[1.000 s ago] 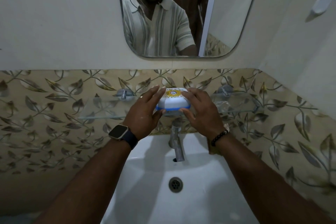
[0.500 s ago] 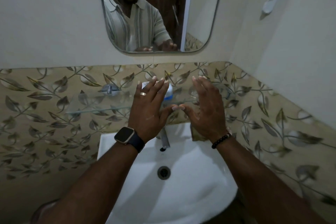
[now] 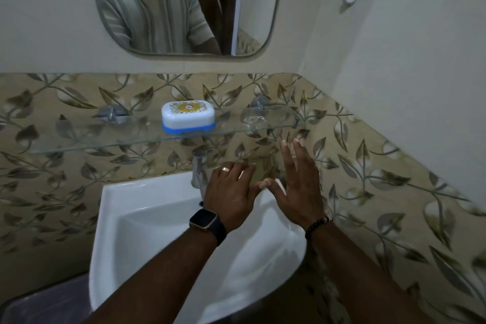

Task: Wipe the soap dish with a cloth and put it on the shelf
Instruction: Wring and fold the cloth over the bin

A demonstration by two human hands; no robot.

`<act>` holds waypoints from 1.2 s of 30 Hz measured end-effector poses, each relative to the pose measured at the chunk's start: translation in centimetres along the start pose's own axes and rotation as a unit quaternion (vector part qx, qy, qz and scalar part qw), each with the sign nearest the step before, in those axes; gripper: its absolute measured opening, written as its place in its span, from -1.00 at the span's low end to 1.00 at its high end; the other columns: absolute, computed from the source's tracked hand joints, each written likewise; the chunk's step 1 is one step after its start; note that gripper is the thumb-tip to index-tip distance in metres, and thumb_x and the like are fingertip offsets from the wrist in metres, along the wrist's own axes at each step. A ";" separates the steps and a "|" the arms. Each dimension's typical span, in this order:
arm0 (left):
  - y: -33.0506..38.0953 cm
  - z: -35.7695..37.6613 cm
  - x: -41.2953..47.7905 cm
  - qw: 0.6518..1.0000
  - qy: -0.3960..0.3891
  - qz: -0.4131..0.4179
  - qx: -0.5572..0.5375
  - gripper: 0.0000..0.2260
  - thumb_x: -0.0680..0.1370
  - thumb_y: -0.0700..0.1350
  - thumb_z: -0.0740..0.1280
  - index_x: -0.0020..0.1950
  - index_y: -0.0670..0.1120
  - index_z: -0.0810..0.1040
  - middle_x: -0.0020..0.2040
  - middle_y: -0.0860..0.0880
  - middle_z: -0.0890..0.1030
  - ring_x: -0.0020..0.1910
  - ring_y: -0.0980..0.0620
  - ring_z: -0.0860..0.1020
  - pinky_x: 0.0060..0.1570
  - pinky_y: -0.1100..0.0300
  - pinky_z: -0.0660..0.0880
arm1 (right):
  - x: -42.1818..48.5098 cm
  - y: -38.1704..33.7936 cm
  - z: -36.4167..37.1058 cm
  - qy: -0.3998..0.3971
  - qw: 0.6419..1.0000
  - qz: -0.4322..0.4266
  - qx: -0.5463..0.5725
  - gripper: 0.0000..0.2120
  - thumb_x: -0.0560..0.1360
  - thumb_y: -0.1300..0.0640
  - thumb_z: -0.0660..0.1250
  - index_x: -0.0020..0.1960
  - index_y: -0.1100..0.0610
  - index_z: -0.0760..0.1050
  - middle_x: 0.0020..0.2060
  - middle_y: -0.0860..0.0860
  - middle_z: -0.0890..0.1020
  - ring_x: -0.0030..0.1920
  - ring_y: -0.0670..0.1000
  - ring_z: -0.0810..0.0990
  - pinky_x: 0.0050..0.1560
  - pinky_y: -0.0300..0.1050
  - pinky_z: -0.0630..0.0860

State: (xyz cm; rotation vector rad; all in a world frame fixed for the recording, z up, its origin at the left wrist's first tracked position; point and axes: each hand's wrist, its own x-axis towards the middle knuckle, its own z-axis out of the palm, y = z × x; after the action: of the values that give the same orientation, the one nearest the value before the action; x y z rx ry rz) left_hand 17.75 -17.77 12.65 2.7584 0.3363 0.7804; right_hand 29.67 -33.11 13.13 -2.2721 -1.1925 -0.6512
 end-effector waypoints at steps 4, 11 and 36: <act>-0.5 2.6 0.7 0.999 -0.027 -0.022 -0.014 -0.37 0.63 0.33 -0.01 0.47 -0.07 0.43 0.40 -0.08 0.53 0.38 -0.12 0.44 0.33 -0.06 0.39 | -0.4 2.1 1.7 -0.037 0.999 0.018 -0.005 -0.24 0.59 -0.35 0.06 0.64 -0.02 -0.09 0.64 0.06 -0.03 0.63 0.10 -0.03 0.53 0.26 0.15; -2.1 7.5 2.8 0.993 -0.118 -0.012 0.000 -0.30 0.62 0.34 -0.11 0.59 -0.09 0.22 0.58 -0.13 0.32 0.55 -0.11 0.26 0.55 -0.08 0.12 | 1.0 5.2 6.7 -0.107 0.994 0.025 -0.019 -0.17 0.54 -0.41 0.06 0.64 -0.04 -0.13 0.63 0.16 -0.03 0.63 0.17 -0.07 0.56 0.33 -0.03; -3.4 17.0 7.1 0.985 -0.168 0.001 0.034 -0.65 0.41 -0.36 0.33 0.17 -0.20 0.63 0.07 -0.19 0.65 0.03 -0.26 0.56 -0.10 0.00 0.50 | 0.4 10.7 17.4 -0.209 0.974 -0.015 -0.088 -0.75 0.39 0.35 0.33 -0.01 0.11 0.63 -0.14 0.09 0.62 -0.06 0.22 0.61 -0.12 0.08 0.57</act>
State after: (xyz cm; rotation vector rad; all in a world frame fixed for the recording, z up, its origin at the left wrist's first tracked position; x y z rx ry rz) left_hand 32.23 -15.56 0.98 2.8874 0.2950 0.2973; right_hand 42.08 -27.47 -2.08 -2.6340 -1.4072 -0.3018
